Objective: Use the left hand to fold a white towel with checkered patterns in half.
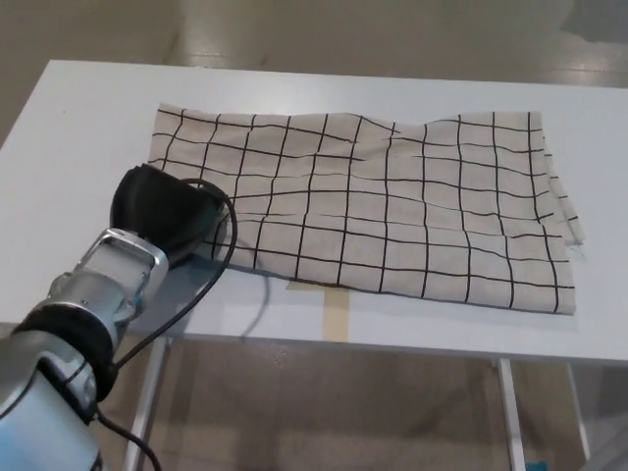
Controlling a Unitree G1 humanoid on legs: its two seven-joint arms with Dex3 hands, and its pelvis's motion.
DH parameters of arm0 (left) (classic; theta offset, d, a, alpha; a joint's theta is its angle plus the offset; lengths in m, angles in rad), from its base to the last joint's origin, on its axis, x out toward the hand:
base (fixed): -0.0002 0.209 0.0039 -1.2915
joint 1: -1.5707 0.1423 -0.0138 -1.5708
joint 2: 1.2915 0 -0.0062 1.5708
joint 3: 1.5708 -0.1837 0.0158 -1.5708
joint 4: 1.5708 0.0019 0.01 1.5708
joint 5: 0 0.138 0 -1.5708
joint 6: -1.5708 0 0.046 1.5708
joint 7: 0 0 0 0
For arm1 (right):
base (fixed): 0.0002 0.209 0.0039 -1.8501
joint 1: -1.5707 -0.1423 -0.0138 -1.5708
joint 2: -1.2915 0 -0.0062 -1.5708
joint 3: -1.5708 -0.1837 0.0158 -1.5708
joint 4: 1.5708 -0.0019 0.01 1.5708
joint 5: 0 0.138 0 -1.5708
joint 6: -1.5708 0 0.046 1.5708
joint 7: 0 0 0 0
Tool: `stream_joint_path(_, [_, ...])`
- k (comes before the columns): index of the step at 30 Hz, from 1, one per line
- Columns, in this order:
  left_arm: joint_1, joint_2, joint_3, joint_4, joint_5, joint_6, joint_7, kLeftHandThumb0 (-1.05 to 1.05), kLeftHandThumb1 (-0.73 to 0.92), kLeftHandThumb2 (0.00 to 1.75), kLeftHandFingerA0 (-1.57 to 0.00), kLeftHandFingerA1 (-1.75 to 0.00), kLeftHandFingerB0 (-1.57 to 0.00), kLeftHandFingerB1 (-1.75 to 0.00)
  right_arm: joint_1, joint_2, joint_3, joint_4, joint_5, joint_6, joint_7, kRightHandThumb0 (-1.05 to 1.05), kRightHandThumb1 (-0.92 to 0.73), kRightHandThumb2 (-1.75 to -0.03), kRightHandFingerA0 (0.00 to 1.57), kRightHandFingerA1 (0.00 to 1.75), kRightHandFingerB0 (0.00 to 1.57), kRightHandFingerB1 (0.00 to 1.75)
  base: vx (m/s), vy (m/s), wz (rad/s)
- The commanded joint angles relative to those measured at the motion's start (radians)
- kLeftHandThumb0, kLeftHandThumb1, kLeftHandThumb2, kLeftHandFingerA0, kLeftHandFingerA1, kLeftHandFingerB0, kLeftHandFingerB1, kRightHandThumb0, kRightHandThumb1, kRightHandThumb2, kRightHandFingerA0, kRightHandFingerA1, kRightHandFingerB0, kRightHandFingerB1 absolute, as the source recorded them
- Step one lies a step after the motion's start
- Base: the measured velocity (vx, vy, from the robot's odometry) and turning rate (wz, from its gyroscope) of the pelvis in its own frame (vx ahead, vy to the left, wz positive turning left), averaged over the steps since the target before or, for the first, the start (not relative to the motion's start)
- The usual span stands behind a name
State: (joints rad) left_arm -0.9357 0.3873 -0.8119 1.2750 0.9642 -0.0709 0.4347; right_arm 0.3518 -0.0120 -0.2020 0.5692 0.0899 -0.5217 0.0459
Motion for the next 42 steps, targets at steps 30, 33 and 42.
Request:
stream_joint_path(30, [-0.065,0.317,0.241,-0.065,-0.082,-0.125,0.192,-0.21,0.52,0.54,-0.80,-1.71,-1.01,-0.67,0.045,0.008,-0.006,-0.011,0.016,0.007,0.013,-0.38,-0.74,-0.62,0.35,0.49,0.29,0.39,0.00,0.000,0.00])
stream_joint_path(33, [-0.096,0.320,0.243,-0.083,-0.070,-0.114,0.232,-0.18,0.53,0.53,-0.79,-1.73,-0.89,-1.20,0.044,0.003,-0.005,-0.014,0.012,0.010,0.013,-0.37,-0.74,-0.62,0.35,0.50,0.29,0.38,0.00,0.000,0.00])
stream_joint_path(42, [-0.138,0.314,0.305,-0.304,-0.079,-0.136,0.226,-0.17,0.63,0.54,-0.78,-1.75,-0.58,-1.75,0.027,0.006,-0.009,-0.018,0.019,0.015,0.010,-0.37,-0.75,-0.62,0.35,0.50,0.29,0.39,0.00,0.000,0.00])
